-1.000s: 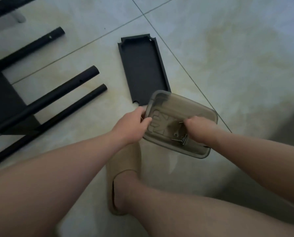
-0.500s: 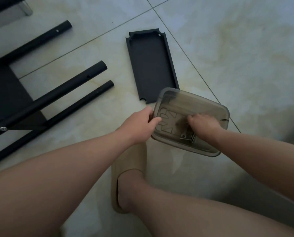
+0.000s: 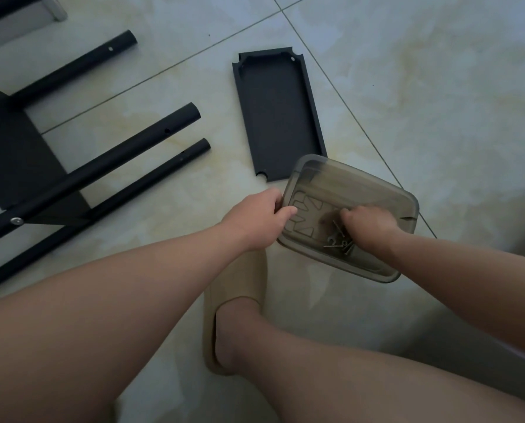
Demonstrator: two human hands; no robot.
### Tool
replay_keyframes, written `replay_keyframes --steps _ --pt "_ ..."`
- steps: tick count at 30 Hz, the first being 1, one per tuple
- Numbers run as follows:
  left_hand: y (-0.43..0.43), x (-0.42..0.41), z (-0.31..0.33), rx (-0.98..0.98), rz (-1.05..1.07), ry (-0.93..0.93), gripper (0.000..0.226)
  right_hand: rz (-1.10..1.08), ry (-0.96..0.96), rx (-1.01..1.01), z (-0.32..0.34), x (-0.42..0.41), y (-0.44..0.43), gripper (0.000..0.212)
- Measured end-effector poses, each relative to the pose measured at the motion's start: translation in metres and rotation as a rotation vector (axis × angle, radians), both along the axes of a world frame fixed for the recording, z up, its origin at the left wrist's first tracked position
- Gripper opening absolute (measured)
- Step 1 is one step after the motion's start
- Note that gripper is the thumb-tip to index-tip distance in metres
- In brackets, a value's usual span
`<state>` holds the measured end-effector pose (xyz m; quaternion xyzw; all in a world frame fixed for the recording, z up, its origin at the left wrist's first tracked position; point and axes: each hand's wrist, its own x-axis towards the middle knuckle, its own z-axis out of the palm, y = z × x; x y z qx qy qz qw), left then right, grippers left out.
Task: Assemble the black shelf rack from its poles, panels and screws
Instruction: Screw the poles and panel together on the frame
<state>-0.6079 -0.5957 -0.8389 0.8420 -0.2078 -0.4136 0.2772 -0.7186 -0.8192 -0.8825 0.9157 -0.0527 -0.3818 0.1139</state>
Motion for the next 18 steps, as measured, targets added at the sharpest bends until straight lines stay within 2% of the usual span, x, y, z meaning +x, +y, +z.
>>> replay_keyframes --steps 11,14,18 --pt "-0.003 0.0 0.003 0.022 0.008 0.015 0.032 -0.005 0.017 0.047 0.001 -0.001 0.0 0.025" --pt "-0.002 0.0 0.01 0.05 0.026 0.062 0.029 -0.15 -0.027 0.155 0.015 0.002 -0.001 0.028" --pt "0.006 0.005 0.032 0.073 0.087 0.1 0.038 -0.335 -0.165 0.34 0.053 0.021 0.002 0.015"
